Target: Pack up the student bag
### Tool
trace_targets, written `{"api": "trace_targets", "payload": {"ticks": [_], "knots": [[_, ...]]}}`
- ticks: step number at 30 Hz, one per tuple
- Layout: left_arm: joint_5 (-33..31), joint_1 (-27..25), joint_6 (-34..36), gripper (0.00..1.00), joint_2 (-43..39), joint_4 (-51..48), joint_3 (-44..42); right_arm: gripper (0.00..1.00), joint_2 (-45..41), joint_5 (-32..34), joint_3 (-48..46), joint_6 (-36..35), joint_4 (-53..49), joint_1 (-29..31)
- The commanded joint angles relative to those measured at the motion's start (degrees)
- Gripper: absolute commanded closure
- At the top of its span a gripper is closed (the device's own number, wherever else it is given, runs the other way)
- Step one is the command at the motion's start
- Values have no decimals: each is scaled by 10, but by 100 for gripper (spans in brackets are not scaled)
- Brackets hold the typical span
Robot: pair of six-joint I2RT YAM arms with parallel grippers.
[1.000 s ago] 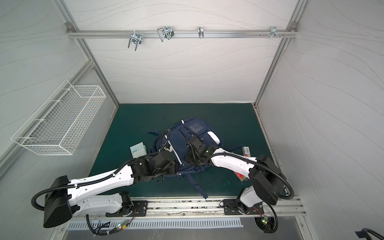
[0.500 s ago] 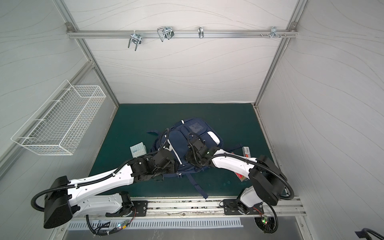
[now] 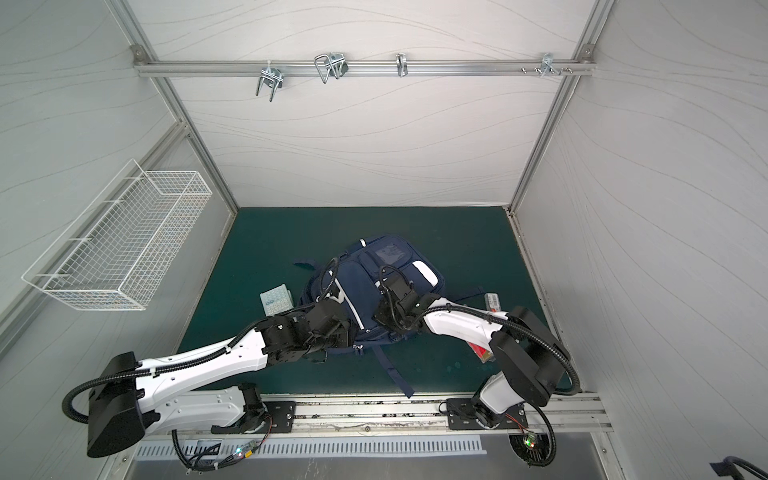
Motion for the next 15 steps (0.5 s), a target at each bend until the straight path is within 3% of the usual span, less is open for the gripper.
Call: {"api": "trace_targets", "payload": {"ticks": [1, 8, 15], "knots": [[4, 2, 20, 47, -4, 19, 13, 100, -27, -3, 39, -44, -17, -7], [-8, 2, 26, 45, -13, 58, 16, 100, -99, -19, 82, -55, -46, -4], [-28, -5, 17, 43, -8, 88, 13, 100, -131, 27, 77, -37, -39, 15]]}}
